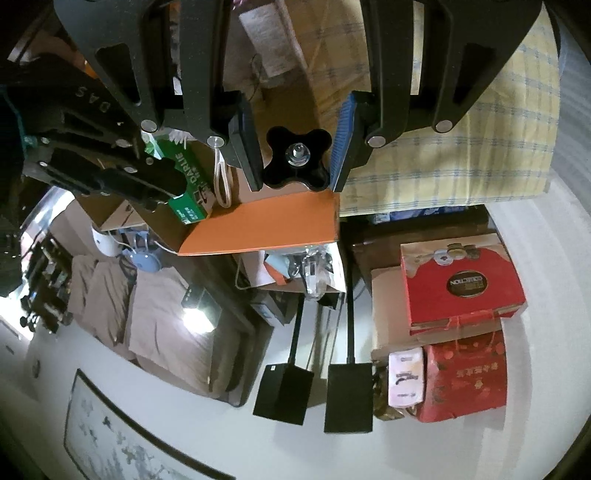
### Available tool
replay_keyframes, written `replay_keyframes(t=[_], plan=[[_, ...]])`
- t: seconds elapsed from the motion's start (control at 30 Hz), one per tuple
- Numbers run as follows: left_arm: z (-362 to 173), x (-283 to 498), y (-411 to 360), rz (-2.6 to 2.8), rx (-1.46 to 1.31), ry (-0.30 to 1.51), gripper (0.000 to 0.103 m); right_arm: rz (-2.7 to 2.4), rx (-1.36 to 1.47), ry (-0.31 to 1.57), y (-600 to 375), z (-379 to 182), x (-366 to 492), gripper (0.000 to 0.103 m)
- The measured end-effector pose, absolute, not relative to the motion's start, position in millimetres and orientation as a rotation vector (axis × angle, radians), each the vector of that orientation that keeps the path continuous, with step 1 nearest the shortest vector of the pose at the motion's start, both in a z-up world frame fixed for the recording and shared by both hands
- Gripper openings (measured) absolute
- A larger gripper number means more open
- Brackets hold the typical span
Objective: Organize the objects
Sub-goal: 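Open both grippers to drop the black knobs into the box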
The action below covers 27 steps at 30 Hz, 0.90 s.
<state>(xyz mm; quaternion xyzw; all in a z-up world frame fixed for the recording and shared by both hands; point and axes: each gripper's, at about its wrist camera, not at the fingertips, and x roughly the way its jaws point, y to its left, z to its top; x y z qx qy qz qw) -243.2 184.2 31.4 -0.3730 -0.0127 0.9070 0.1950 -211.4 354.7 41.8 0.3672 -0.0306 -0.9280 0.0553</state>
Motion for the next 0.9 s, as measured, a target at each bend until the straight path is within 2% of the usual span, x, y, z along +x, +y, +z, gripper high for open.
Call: replay_keyframes(t=[0.43,0.6,0.9], plan=[[-10,-273,213,2.469,-1.201,-0.026,0.034,-2.676,1.344,-0.189,375,1,-253,0.036],[-9,-272,206,2.472,-1.208,-0.060,0.044,-2.653,1.351,-0.197,371,2,-257,0.037],[17,-253,189,2.512,-1.158,-0.002,0.046,-2.688,1.298,-0.217,371,16,-235,0.046]])
